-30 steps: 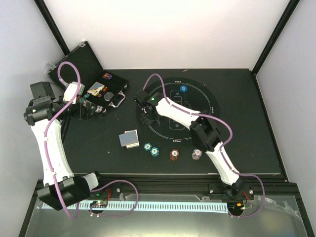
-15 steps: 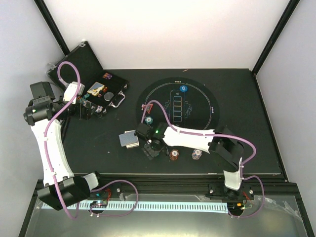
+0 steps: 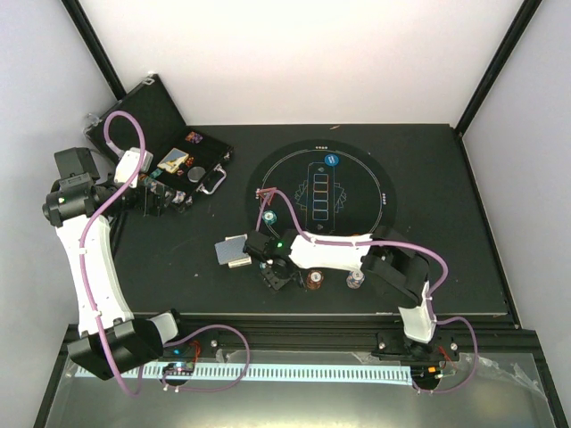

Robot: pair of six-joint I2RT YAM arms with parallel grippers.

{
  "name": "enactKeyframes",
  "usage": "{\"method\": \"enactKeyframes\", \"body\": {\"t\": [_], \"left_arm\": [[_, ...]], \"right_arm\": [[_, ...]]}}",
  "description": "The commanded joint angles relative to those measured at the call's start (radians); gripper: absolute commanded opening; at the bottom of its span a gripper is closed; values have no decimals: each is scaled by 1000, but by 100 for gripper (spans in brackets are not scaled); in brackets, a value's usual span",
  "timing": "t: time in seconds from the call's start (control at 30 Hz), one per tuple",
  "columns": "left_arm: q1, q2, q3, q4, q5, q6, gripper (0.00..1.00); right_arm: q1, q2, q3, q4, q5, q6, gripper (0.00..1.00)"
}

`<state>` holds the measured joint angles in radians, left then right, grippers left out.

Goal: Distribute texas hold em gaming equipment

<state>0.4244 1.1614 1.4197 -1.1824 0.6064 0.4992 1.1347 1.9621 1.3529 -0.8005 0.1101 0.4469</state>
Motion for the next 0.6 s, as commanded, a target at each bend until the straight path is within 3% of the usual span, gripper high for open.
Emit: {"method": "enactKeyframes", "body": {"t": [0.0,0.57], "left_arm": [[7,-4,47,-21,17,15,99],[7,-8,46,-26,17,19,99]], "right_arm": [[0,30,27,24,18,-8,70],[-6,24,73,4,29,-20,57]]}}
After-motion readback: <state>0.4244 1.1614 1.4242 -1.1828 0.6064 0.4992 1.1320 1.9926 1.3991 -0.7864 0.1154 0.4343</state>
